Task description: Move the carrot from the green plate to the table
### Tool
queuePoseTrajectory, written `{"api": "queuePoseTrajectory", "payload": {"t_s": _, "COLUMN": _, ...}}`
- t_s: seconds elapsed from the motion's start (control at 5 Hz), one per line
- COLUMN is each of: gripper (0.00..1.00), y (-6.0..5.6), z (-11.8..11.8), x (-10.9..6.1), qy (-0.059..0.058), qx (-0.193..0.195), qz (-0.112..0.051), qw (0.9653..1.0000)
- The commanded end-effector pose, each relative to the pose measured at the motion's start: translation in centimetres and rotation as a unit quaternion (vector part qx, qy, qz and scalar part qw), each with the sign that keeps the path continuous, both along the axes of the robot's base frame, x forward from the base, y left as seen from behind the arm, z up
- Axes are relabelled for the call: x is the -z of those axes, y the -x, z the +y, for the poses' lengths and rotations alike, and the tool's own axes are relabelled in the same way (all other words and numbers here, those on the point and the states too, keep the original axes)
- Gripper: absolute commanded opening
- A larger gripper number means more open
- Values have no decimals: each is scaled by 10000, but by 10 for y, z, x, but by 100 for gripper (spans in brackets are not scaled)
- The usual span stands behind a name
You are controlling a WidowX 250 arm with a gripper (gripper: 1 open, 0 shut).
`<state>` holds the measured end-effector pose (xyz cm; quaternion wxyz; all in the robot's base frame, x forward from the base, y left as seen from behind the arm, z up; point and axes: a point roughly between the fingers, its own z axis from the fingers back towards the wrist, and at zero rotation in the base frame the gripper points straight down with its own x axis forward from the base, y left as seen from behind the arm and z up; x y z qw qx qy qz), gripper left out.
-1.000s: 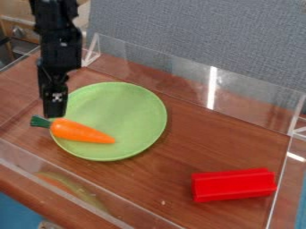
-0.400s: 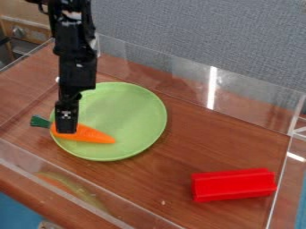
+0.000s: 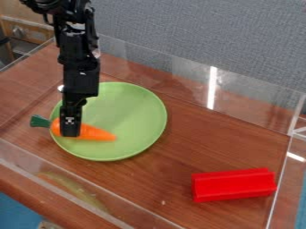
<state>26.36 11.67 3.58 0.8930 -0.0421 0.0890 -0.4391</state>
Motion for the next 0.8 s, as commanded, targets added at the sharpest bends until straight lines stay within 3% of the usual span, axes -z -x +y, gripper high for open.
{"api": "queuePoseTrajectory", "payload": {"t_s": 0.0, "gripper": 0, "y": -9, "z": 12, "x": -6, "qy": -58, "qx": -28, "qz": -222, "qw": 9997}}
{"api": "queuePoseTrajectory", "payload": {"t_s": 0.2, "gripper": 0, "y": -12, "z": 16, "x": -2, "qy": -39, "qx": 36, "qz": -234, "qw": 9997}}
{"api": "queuePoseTrajectory", "payload": {"t_s": 0.6, "gripper": 0, "y": -7, "z": 21, "x": -21, "qy": -22, "qx": 77, "qz": -265, "qw": 9996}}
